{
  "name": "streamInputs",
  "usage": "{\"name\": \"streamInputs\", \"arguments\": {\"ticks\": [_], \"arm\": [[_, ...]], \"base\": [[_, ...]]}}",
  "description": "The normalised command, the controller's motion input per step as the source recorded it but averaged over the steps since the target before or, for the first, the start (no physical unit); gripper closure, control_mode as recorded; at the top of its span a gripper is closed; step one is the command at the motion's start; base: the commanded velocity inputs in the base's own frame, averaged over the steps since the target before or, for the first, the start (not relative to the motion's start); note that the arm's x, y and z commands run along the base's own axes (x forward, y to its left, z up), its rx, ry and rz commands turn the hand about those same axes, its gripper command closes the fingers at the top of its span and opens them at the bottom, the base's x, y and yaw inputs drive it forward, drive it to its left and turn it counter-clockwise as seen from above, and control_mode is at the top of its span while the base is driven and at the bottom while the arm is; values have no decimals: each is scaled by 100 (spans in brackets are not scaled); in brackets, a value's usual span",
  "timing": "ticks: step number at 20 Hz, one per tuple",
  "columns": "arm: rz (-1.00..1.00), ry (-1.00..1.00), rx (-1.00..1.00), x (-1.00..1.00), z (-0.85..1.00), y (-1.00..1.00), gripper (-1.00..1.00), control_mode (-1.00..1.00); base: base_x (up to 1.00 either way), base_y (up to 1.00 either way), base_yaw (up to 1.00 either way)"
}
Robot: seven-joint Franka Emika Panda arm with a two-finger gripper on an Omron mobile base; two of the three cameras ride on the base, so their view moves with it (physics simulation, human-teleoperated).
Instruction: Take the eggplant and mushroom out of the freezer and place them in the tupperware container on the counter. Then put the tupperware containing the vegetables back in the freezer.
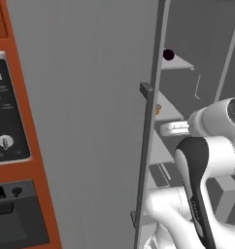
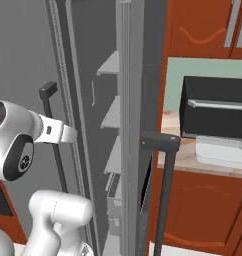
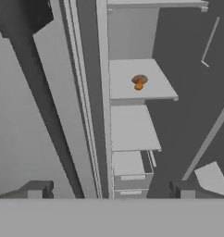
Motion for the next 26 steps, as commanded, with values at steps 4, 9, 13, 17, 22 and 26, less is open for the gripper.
{"name": "streamInputs", "arguments": {"ticks": [4, 9, 13, 17, 22, 26], "arm": [[0, 0, 0, 0, 0, 0, -100, 100], [0, 0, 0, 0, 0, 0, -100, 100], [0, 0, 0, 0, 0, 0, -100, 100], [0, 0, 3, 7, 3, -17, -100, -100], [0, -15, 12, 5, 62, -60, -100, -100], [0, -9, 9, 25, 68, -46, -100, -100]], "base": [[52, -42, 0], [44, -73, 0], [49, -66, 0], [30, -38, 0], [0, 0, 0], [0, 0, 0]]}}
